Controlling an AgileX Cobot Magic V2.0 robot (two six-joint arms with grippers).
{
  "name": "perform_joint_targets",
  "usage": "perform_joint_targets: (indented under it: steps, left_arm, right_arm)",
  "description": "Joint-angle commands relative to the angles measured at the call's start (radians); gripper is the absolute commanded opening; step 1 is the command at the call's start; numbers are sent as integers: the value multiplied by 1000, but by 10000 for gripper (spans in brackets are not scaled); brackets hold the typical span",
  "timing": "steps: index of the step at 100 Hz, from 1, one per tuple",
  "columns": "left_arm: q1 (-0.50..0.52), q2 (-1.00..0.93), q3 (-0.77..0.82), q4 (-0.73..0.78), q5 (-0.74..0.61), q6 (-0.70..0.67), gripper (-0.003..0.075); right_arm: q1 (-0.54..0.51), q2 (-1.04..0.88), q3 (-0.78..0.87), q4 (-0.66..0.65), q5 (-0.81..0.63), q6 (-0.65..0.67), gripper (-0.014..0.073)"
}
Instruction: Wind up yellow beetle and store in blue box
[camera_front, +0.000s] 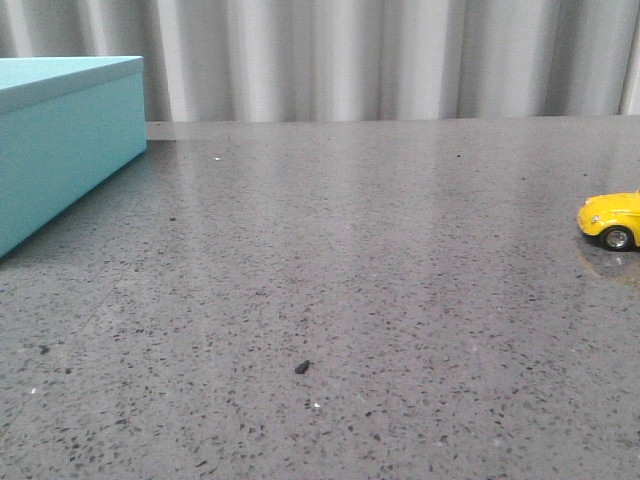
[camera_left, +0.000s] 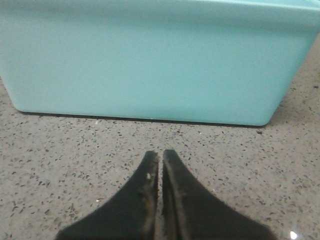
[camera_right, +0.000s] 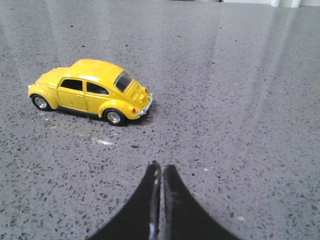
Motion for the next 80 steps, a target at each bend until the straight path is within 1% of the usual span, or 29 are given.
perform_joint_targets:
  steps: [1, 80]
  left_arm:
    - [-7, -32, 26, -2, -42, -8, -21]
    - [-7, -32, 26, 12, -44, -8, -21]
  right_arm:
    - [0, -21, 22, 1, -13, -7, -43]
    - [0, -21, 22, 1, -13, -7, -43]
